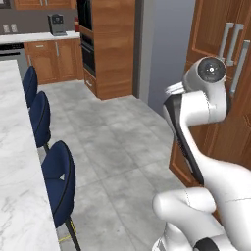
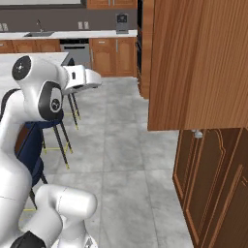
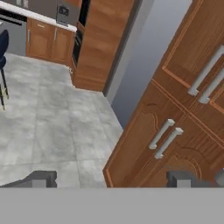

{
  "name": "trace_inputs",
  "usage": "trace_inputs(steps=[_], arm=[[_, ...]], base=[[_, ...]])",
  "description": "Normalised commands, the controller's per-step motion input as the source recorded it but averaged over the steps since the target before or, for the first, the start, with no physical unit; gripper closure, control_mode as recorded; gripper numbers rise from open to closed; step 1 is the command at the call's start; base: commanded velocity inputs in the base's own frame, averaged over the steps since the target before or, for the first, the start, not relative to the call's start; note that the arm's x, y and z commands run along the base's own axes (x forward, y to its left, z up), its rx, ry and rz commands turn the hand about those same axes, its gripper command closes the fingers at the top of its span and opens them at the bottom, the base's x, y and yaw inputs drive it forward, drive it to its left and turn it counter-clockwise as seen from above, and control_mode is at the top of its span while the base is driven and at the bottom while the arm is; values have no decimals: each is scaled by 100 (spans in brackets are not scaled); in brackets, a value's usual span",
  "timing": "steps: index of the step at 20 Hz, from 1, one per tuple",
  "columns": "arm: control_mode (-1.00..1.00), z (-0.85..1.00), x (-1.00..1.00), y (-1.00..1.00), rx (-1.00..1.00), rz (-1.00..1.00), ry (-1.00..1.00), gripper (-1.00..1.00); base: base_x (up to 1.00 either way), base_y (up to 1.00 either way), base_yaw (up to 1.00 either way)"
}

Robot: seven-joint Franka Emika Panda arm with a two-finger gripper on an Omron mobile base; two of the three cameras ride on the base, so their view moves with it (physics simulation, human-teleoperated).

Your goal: Open the cabinet. Place the bowl and condiment on the counter. Then place the lime and garlic on the cutting board.

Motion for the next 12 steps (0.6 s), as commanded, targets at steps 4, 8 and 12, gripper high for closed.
trace_inputs(steps=[4, 8, 12], arm=[[-100, 47, -100, 0, 0, -17, 1, -100], [-100, 66, -100, 0, 0, -16, 18, -100], [-100, 27, -100, 0, 0, -11, 21, -100]], base=[[0, 0, 0], [0, 0, 0], [0, 0, 0]])
